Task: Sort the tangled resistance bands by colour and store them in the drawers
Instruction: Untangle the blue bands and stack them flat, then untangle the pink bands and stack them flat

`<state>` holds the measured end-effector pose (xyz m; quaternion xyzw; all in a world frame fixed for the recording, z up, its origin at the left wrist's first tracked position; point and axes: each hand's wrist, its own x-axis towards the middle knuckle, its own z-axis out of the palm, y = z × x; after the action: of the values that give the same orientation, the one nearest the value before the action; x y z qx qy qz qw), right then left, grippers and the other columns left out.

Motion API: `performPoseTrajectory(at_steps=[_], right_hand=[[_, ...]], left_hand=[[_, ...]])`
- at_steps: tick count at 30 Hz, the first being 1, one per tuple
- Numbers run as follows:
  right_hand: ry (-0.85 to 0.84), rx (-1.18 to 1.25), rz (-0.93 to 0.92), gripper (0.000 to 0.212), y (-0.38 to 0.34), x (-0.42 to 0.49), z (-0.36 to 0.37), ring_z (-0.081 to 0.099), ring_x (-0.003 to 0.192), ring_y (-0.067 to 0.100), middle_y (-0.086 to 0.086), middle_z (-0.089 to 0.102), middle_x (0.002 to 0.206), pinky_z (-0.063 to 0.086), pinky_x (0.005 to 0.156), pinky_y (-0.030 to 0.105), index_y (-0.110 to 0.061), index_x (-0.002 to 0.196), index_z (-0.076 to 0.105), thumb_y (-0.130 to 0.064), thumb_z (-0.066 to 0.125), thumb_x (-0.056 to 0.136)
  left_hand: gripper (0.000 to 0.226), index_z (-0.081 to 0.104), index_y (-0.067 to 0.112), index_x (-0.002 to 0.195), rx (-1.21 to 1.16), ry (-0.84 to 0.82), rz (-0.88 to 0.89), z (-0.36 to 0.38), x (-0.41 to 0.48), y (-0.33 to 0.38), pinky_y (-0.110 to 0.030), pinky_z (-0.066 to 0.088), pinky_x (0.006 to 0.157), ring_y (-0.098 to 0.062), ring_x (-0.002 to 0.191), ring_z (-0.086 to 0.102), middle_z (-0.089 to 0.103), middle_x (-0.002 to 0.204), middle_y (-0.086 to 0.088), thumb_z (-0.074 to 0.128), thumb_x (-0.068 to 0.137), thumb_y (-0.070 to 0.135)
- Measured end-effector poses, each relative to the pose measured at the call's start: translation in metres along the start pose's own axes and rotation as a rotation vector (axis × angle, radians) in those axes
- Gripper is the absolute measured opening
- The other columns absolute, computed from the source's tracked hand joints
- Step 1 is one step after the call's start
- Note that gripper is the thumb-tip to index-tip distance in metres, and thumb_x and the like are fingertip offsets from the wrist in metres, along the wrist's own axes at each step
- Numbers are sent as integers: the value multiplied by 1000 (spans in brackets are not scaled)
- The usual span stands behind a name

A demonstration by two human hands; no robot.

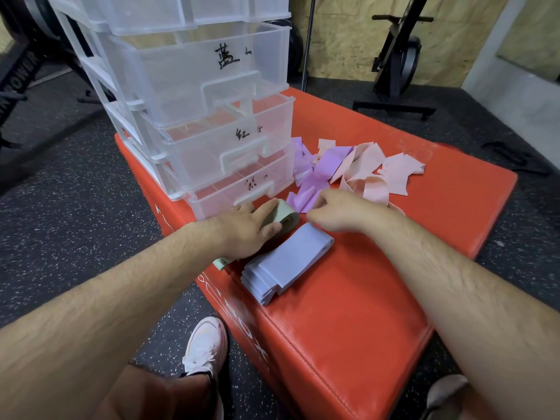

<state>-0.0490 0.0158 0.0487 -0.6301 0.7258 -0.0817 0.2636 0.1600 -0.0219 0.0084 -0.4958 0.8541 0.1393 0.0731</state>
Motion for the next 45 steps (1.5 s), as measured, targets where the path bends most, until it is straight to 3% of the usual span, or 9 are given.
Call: performPoseTrajectory(at_steps=[4, 7, 18, 23, 28, 32, 37, 42, 45], right_hand=[[-160, 77, 139, 18, 8, -8, -1, 67, 71, 19, 5, 64, 84, 58, 64, 28, -14, 81, 57, -31, 60, 86], [-233, 180, 164, 26, 7, -14, 4, 58, 70, 17, 2, 58, 82, 53, 63, 28, -16, 85, 55, -38, 69, 82], [-104, 470, 53, 24, 3, -7, 26, 56, 53, 11, 2, 60, 72, 42, 44, 15, -12, 77, 58, -28, 75, 83], [-110, 684, 143, 24, 4, 0, 35, 74, 83, 21, 13, 73, 105, 62, 68, 28, -1, 101, 68, -19, 75, 86], [48, 115, 112, 33, 4, 3, 36, 61, 78, 21, 0, 63, 87, 45, 64, 31, -18, 82, 61, -49, 73, 77], [121, 145, -53, 40, 15, 5, 38, 56, 96, 16, -4, 57, 103, 41, 72, 28, -39, 99, 51, -54, 74, 70], [244, -1, -214, 29, 19, 1, 40, 50, 116, 19, -1, 56, 113, 41, 105, 35, -36, 110, 59, -53, 62, 87], [293, -2, -254, 34, 24, -8, 37, 53, 114, 25, 1, 58, 117, 47, 100, 40, -37, 124, 57, -47, 56, 91], [358, -8, -253, 37, 29, -17, 26, 52, 117, 29, 4, 58, 122, 44, 103, 44, -34, 129, 56, -40, 54, 92]], left_hand=[[65, 0, 39, 154, 3, 33, 18, 3, -1, -4, -47, 29, 115, -33, 143, 31, 29, 155, -12, 28, 100, 59], [64, 3, 42, 151, -9, 59, 16, 5, 1, -6, -48, 35, 110, -33, 137, 38, 35, 151, -11, 32, 97, 61], [61, 3, 45, 149, -19, 54, 16, 5, 4, -10, -51, 38, 108, -33, 135, 41, 35, 152, -10, 31, 97, 61], [60, 6, 43, 152, -64, 51, -5, 5, 5, -10, -51, 30, 113, -33, 141, 33, 31, 156, -9, 20, 98, 64], [62, 7, 43, 153, 12, 69, 7, 3, -2, -5, -49, 32, 113, -32, 140, 32, 29, 154, -7, 21, 97, 66], [60, 14, 43, 153, 73, 131, 56, 0, -7, 2, -47, 26, 116, -33, 141, 29, 25, 156, -5, 25, 97, 64], [60, 19, 43, 151, 89, 196, 120, -2, -9, 7, -43, 25, 117, -29, 143, 29, 23, 158, 0, 24, 96, 66], [81, 22, 44, 150, 97, 276, 152, -10, -8, 24, -42, 28, 114, -26, 141, 32, 29, 155, 0, 2, 80, 78], [65, 24, 43, 151, 118, 316, 187, -18, 2, 42, -40, 26, 114, -27, 141, 32, 32, 154, -1, 17, 92, 71]])
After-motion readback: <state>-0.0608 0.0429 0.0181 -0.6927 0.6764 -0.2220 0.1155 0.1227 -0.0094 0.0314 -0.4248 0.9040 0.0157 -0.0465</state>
